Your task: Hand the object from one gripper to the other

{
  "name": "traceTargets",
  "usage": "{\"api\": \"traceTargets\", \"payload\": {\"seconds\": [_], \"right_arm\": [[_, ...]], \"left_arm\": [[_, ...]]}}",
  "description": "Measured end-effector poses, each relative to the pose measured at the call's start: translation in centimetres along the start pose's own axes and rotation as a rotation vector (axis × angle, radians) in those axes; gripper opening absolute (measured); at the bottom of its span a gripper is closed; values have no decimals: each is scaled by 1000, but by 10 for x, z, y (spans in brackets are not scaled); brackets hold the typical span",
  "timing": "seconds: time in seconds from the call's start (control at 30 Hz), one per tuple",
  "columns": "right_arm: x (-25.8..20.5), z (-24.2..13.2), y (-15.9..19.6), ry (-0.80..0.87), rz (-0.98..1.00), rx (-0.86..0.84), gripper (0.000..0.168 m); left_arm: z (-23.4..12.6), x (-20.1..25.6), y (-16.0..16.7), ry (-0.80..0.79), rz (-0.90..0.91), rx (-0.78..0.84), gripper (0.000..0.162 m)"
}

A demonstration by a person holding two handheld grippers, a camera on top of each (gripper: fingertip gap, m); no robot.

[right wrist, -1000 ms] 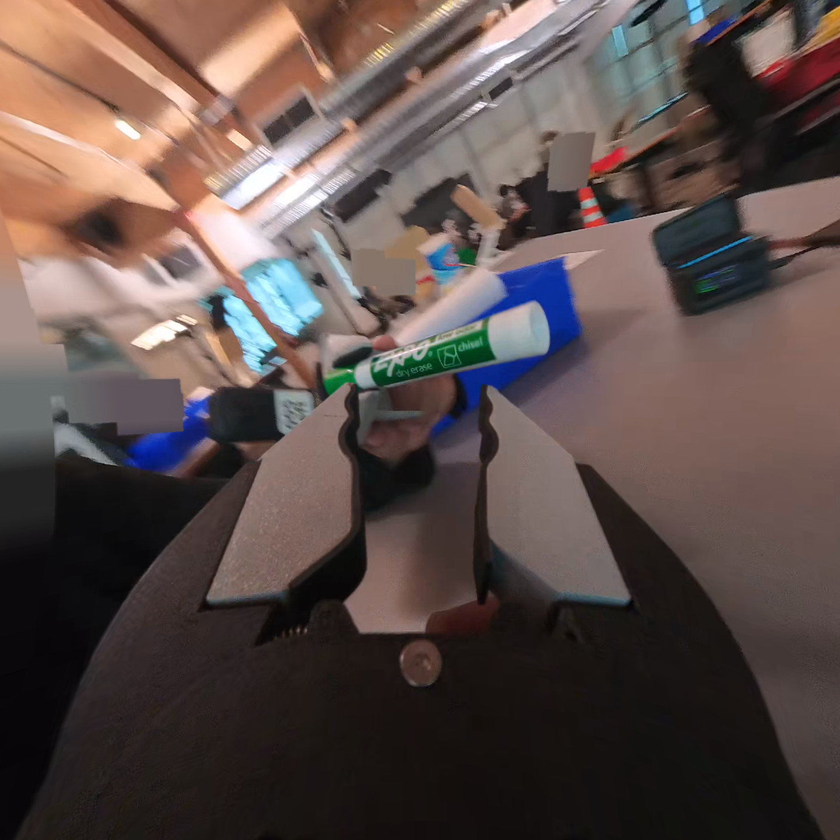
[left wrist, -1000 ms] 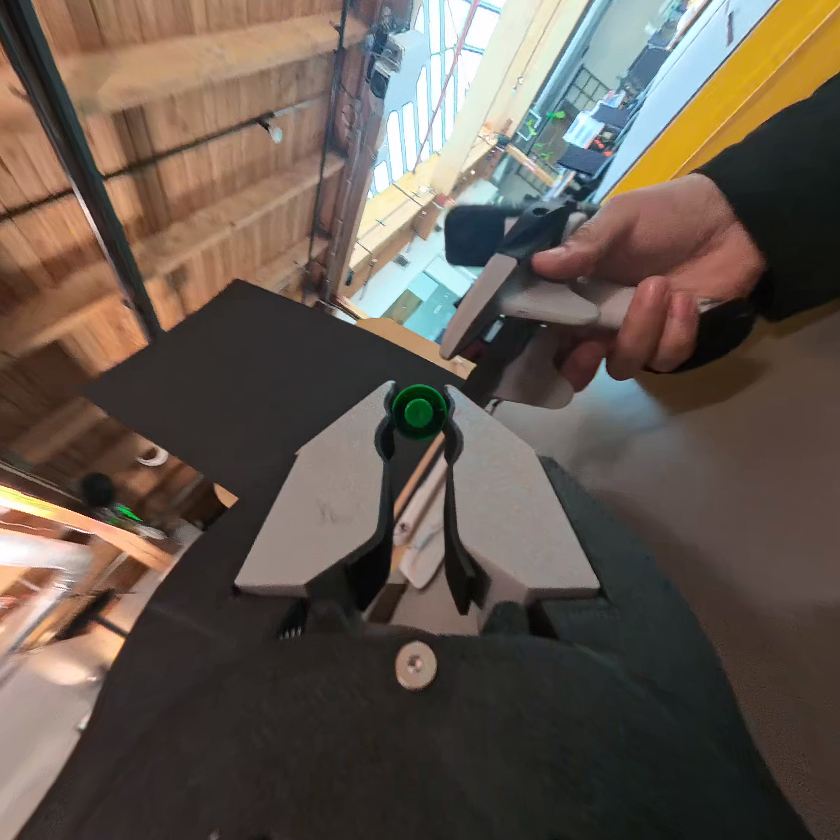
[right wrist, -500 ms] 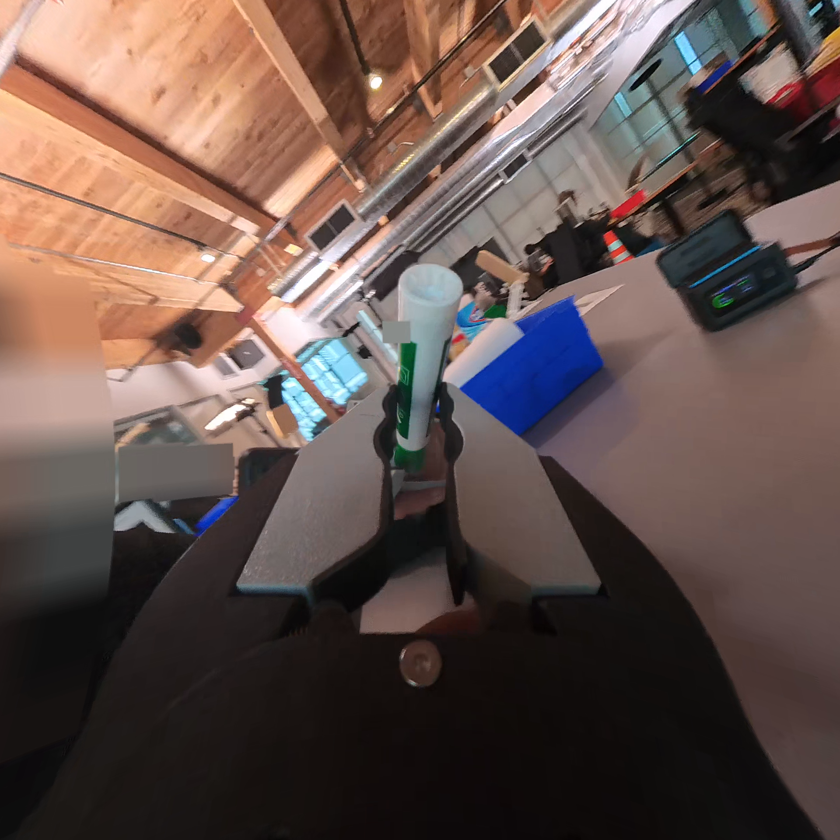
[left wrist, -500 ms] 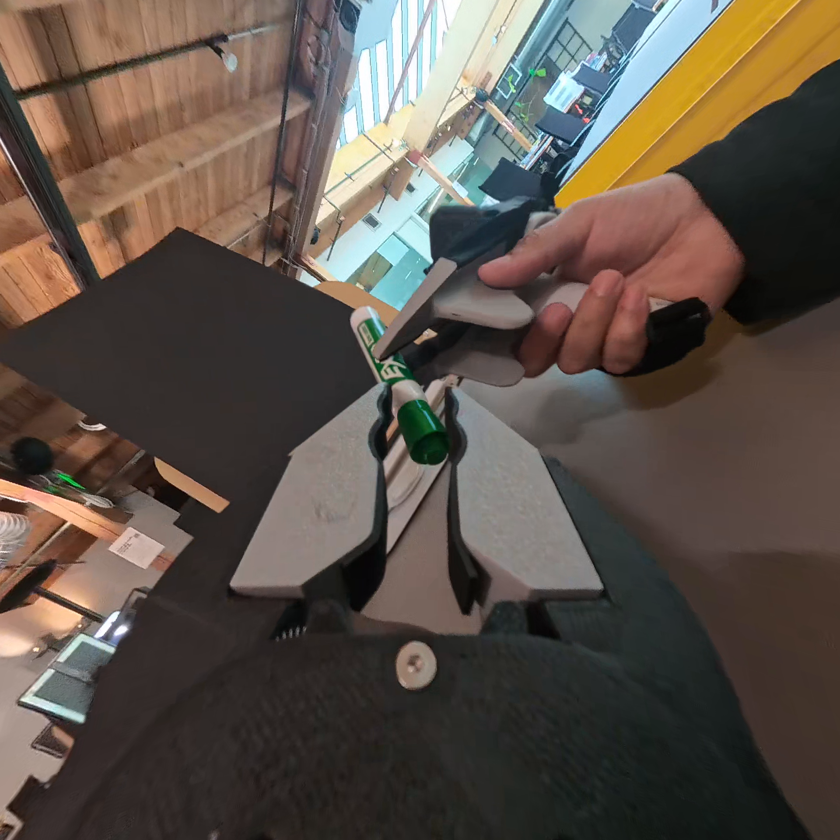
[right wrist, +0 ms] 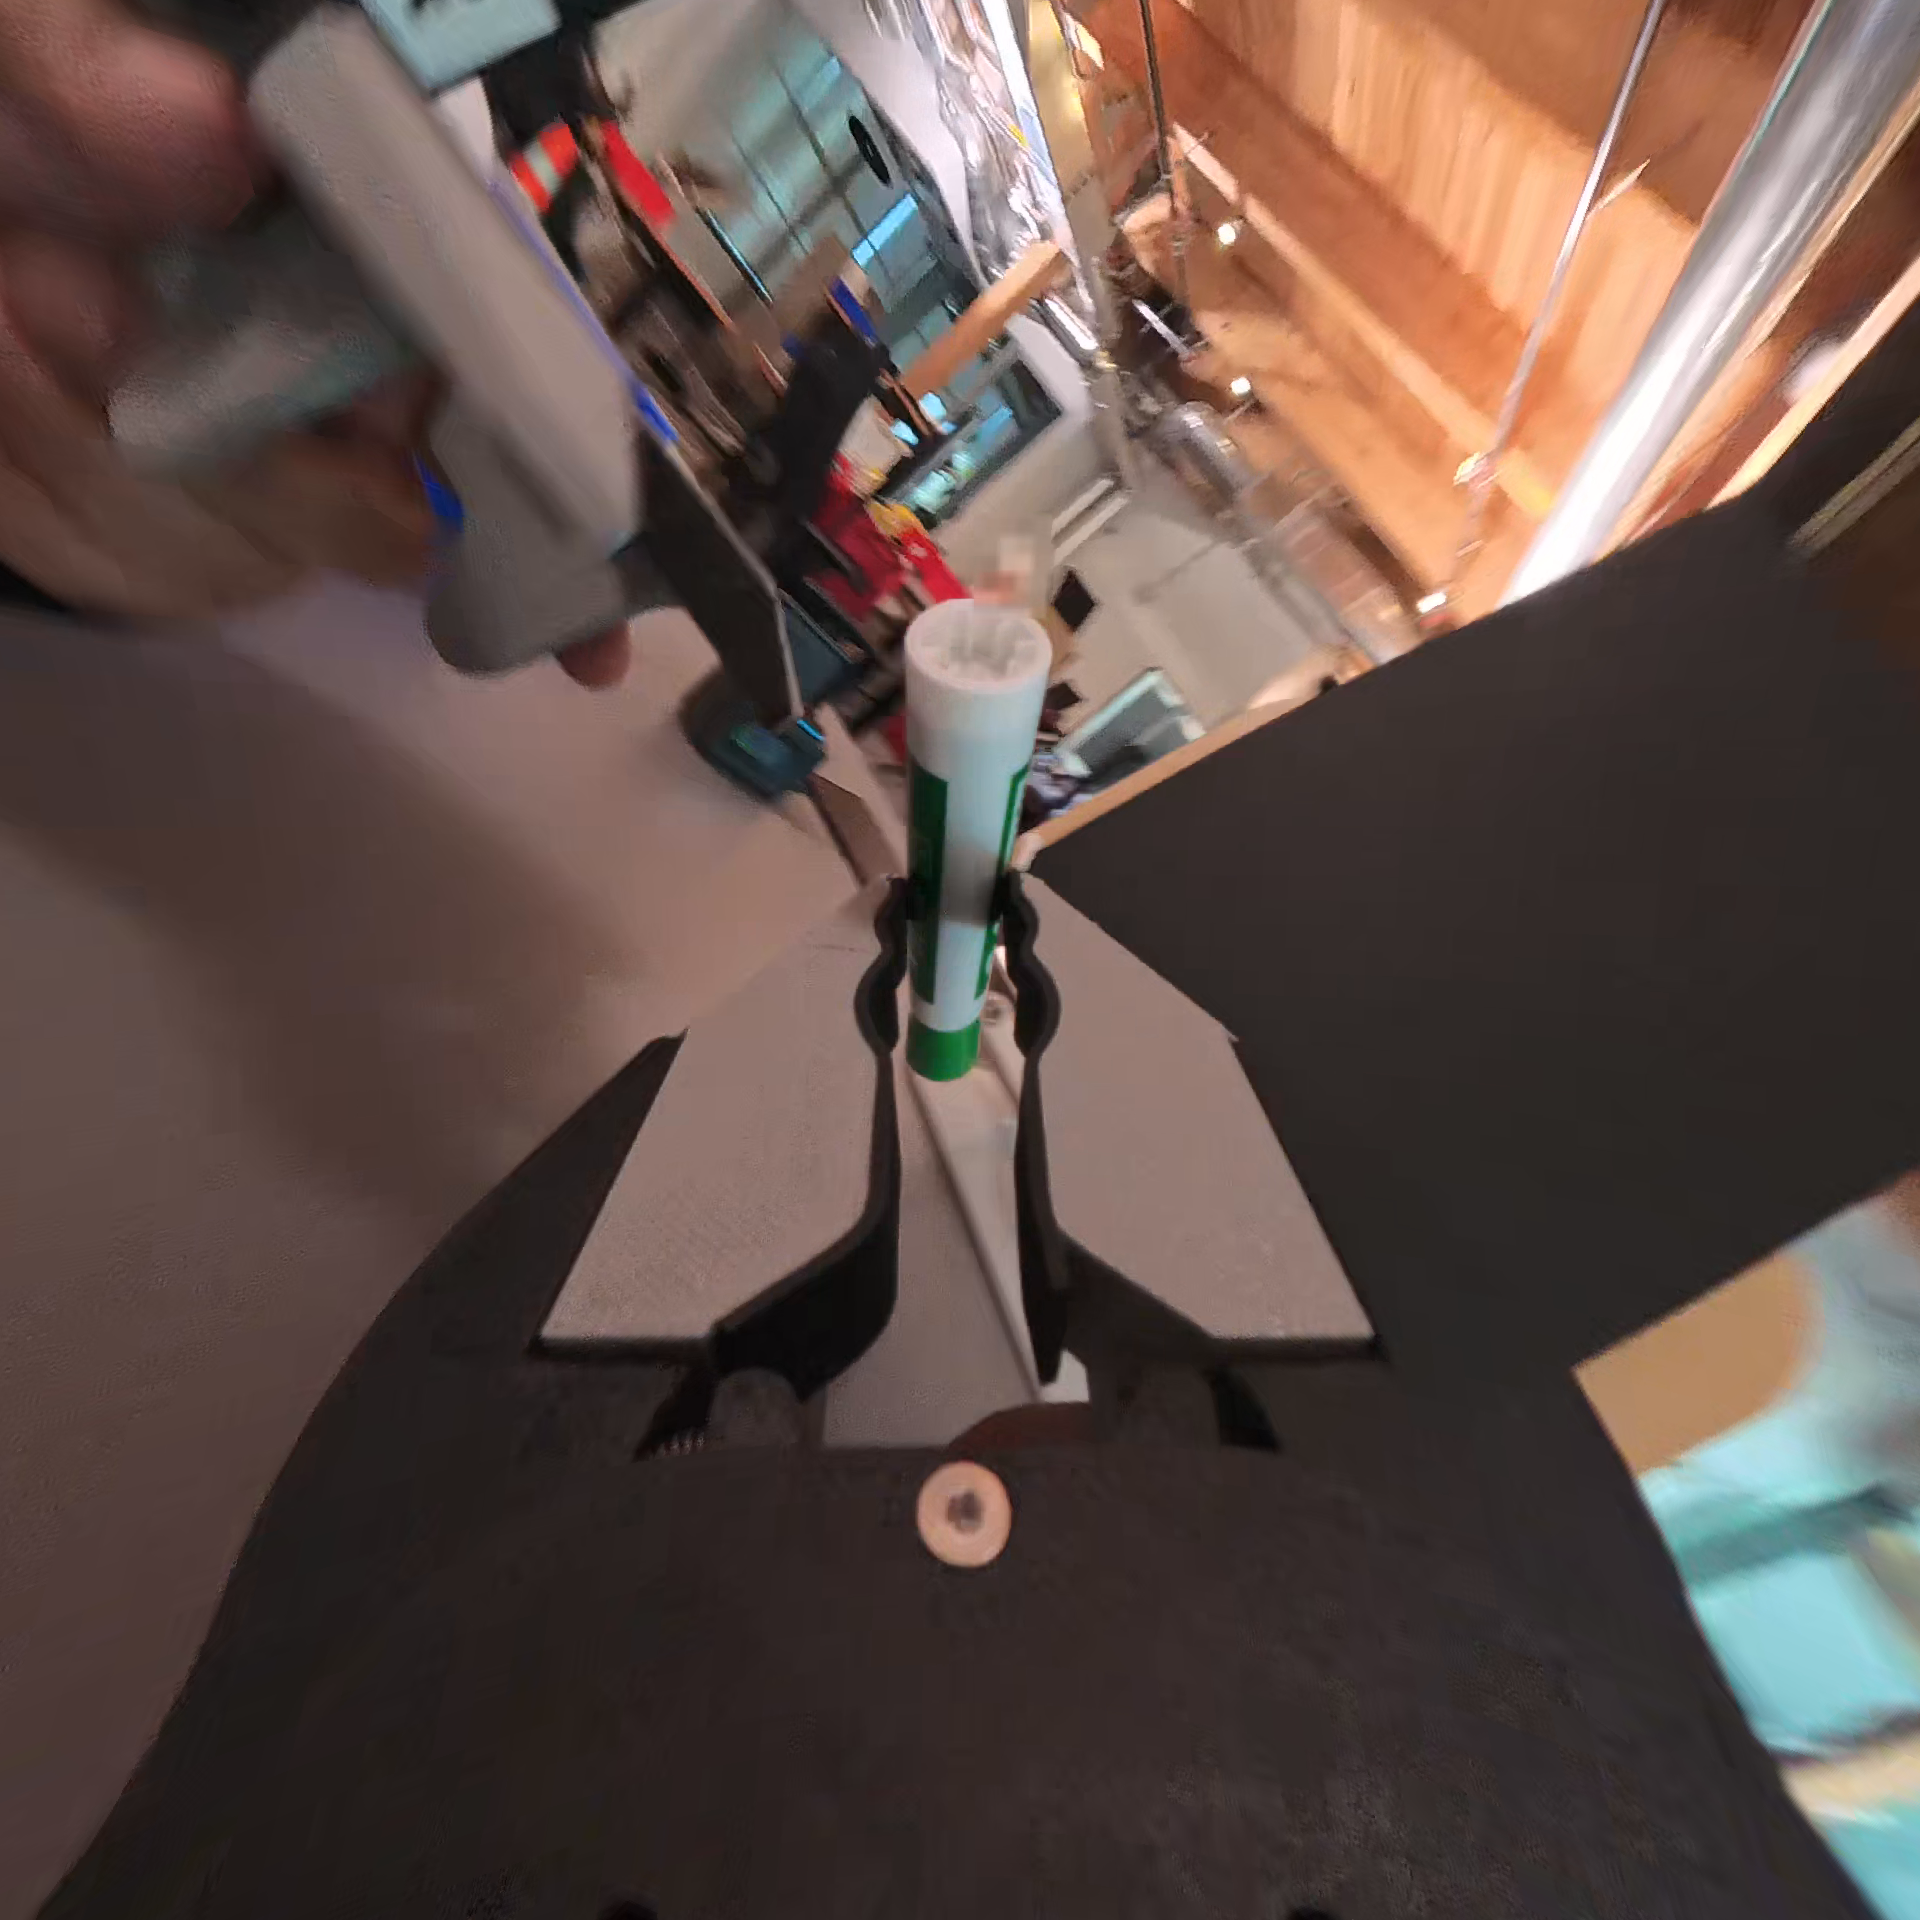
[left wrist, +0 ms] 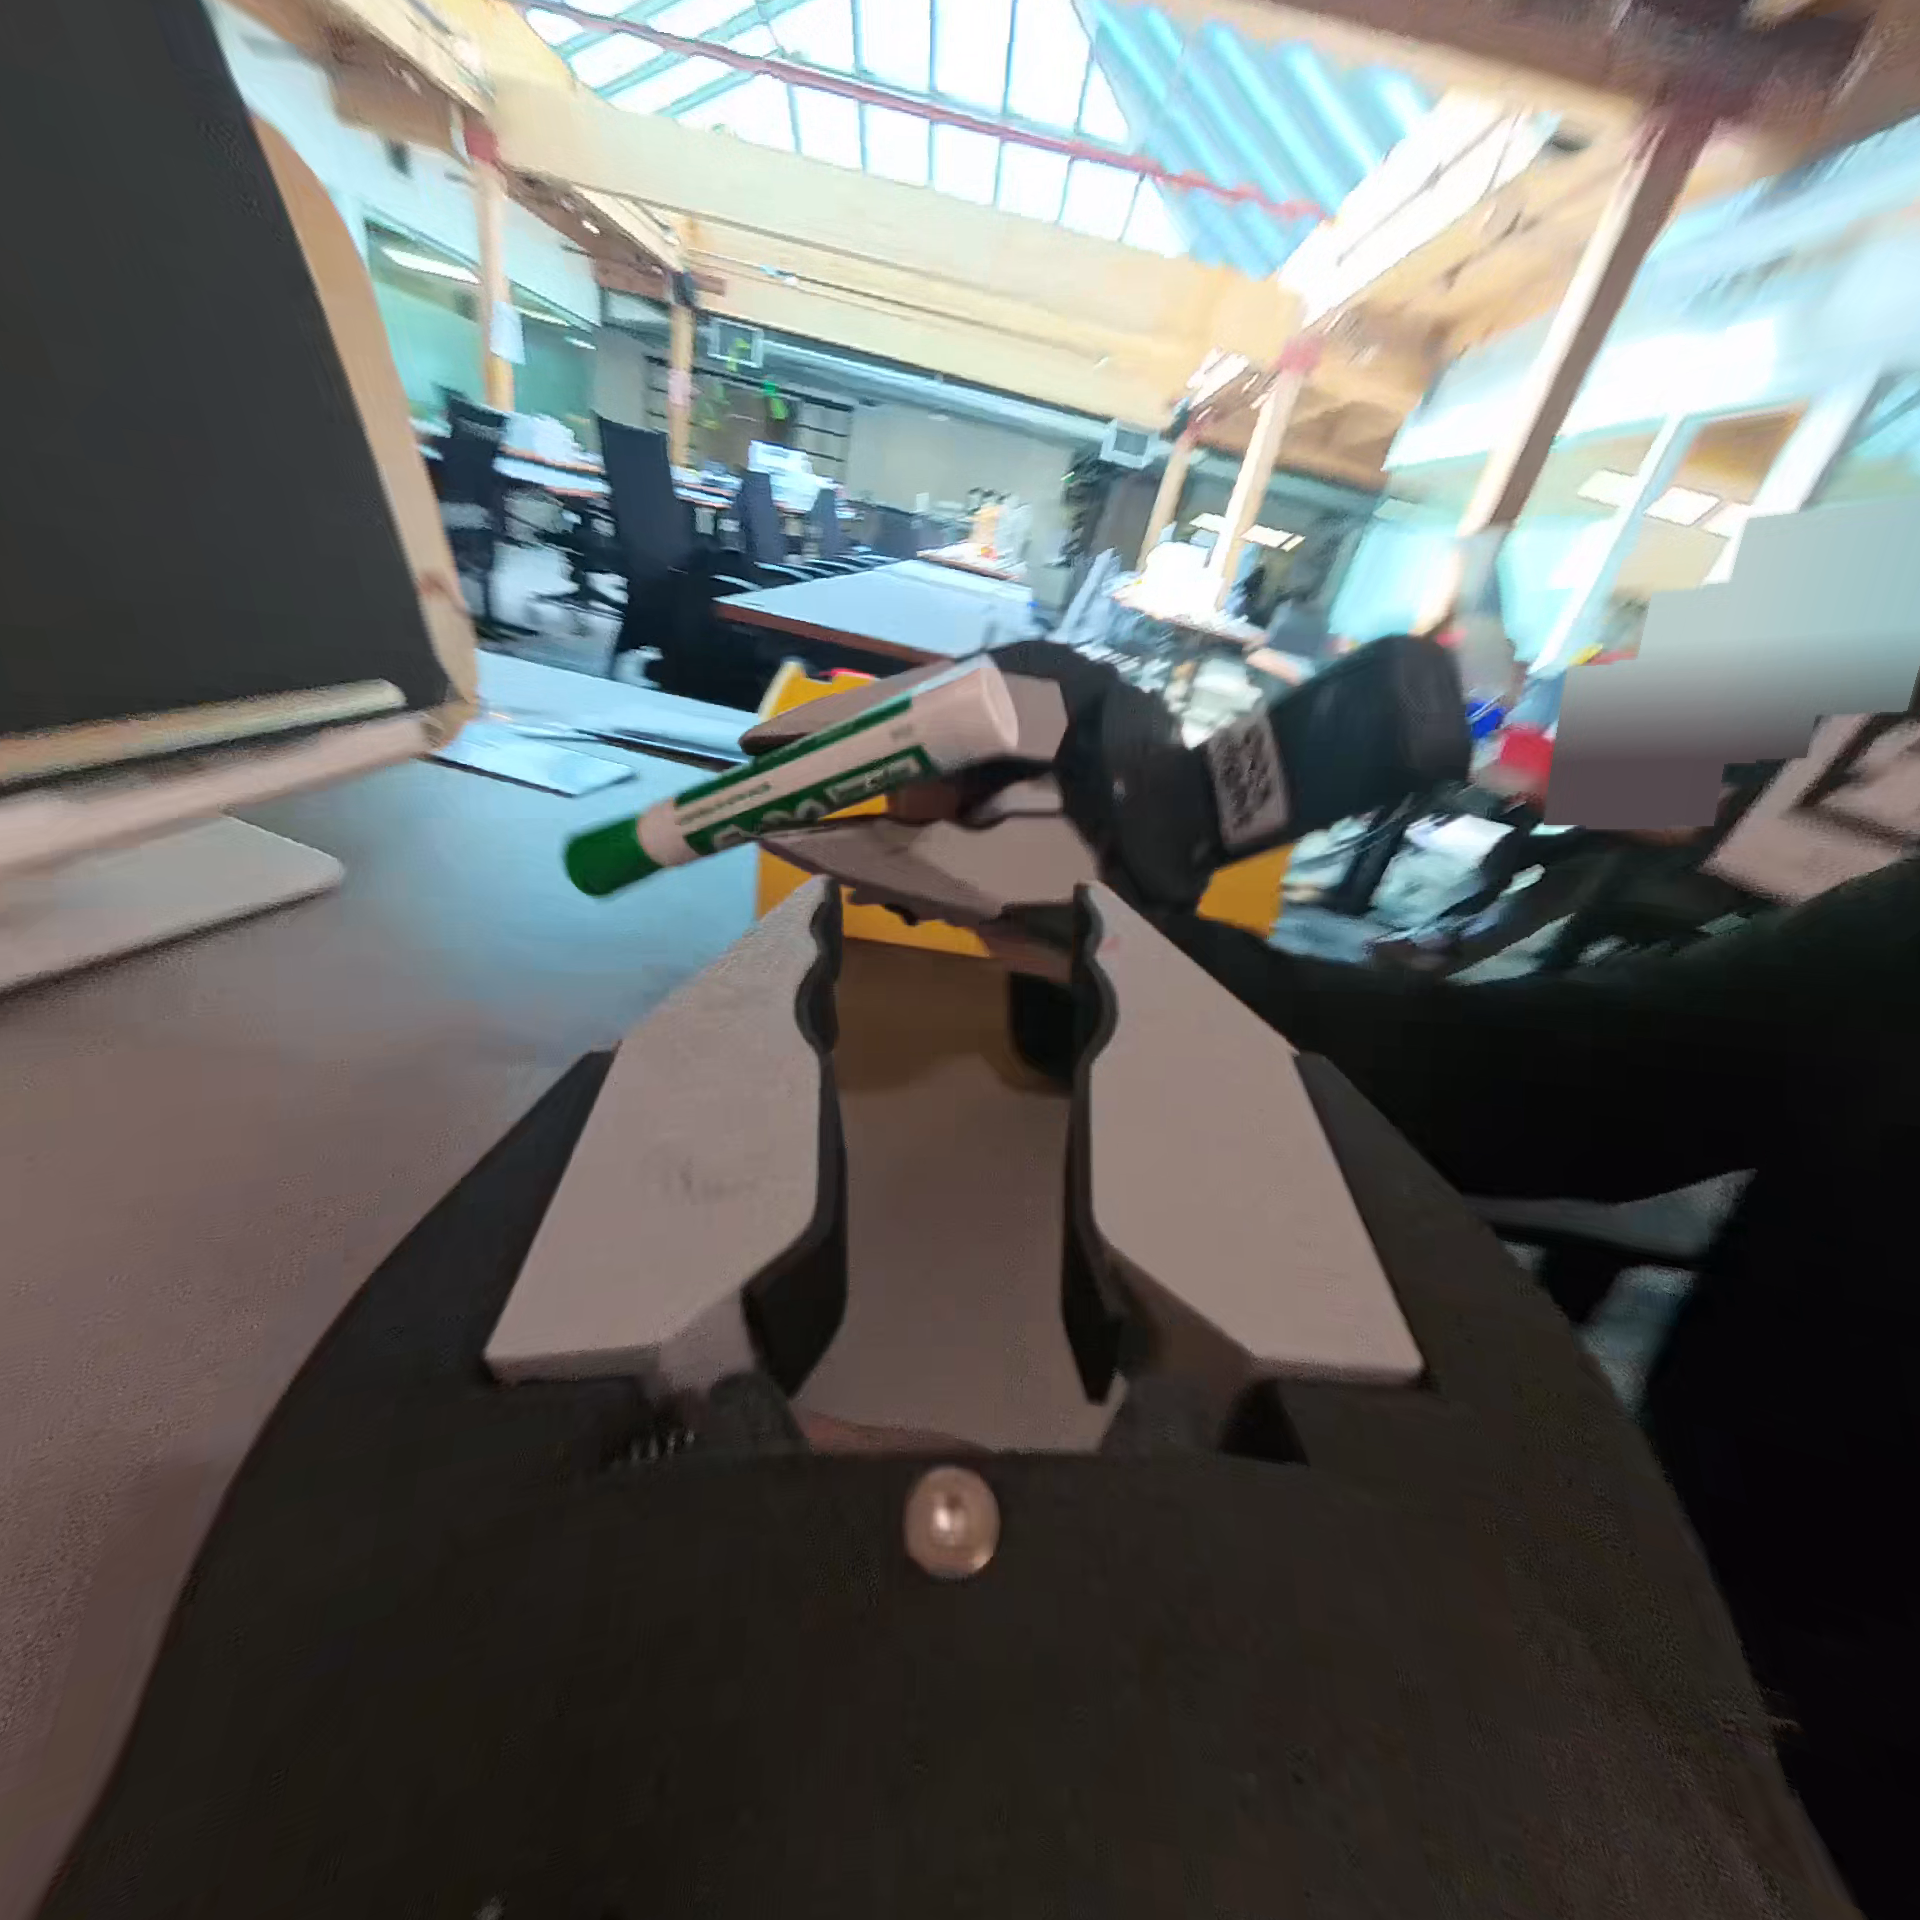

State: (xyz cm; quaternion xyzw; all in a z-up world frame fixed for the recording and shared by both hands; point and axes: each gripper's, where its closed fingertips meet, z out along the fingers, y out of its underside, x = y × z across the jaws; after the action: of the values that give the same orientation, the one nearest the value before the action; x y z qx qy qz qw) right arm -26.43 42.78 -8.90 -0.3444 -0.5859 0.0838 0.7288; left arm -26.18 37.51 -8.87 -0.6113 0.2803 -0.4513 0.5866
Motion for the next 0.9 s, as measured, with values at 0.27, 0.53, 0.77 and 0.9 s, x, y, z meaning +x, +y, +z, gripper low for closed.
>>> {"api": "traceTargets", "payload": {"seconds": [0.27, 0.53, 0.77, 0.9], "right_arm": [[-12, 8, -5, 164, -563, -36, 14], [-26, 10, -9, 172, -707, -30, 15], [-21, 7, -3, 175, -516, -32, 23], [-20, 3, -6, 132, -337, 12, 28]], "left_arm": [[-1, -7, 14, 68, -311, -44, 57], [1, -4, 20, 119, -385, -64, 35], [0, -21, 30, 7, -311, -99, 20], [-4, -28, 21, -14, -331, -40, 18]]}}
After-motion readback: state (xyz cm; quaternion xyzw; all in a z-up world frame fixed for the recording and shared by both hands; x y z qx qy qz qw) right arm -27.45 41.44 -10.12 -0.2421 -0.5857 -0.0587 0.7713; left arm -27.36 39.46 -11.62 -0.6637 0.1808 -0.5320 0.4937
